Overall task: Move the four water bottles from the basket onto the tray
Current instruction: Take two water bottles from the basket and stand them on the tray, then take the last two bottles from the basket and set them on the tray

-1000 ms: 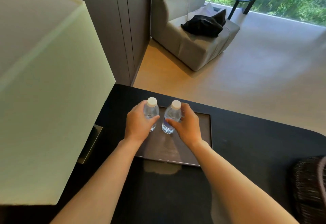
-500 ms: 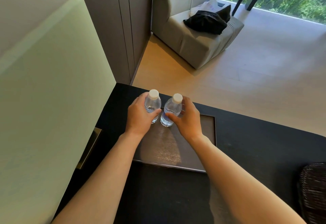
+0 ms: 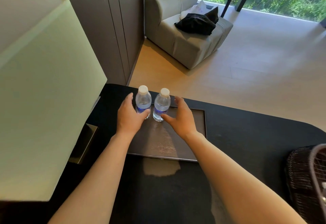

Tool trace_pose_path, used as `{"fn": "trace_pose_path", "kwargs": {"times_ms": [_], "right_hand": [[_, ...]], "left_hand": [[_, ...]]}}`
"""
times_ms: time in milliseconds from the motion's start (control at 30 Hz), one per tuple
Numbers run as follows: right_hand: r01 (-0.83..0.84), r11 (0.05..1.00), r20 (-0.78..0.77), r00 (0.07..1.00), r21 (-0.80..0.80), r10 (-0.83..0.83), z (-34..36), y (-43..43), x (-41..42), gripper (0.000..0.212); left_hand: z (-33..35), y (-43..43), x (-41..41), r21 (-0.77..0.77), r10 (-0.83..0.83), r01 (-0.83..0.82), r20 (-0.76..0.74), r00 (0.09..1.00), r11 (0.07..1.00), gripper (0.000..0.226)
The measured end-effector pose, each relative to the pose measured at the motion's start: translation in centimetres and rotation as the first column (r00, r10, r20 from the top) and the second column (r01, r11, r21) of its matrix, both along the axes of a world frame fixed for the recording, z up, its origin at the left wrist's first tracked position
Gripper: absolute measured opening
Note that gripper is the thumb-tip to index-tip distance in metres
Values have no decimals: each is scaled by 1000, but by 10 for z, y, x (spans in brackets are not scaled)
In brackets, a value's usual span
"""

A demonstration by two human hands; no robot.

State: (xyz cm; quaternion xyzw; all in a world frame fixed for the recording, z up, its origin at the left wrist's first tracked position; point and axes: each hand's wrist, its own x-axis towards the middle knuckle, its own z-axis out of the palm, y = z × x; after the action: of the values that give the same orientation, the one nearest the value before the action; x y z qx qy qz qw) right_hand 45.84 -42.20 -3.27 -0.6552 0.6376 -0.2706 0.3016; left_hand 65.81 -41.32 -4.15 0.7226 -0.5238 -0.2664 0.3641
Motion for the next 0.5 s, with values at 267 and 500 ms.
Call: {"fn": "trace_pose_path", "kwargs": {"times_ms": [267, 500], "right_hand": [[42, 997, -161, 986, 68, -30, 16, 100, -73, 83], [21, 998, -341, 940, 64, 2, 33, 231, -166, 62]], "left_hand": [[10, 101, -40, 97, 7, -10, 40, 999, 995, 53], [23, 216, -135, 211, -267, 230, 167, 949, 950, 41]]}}
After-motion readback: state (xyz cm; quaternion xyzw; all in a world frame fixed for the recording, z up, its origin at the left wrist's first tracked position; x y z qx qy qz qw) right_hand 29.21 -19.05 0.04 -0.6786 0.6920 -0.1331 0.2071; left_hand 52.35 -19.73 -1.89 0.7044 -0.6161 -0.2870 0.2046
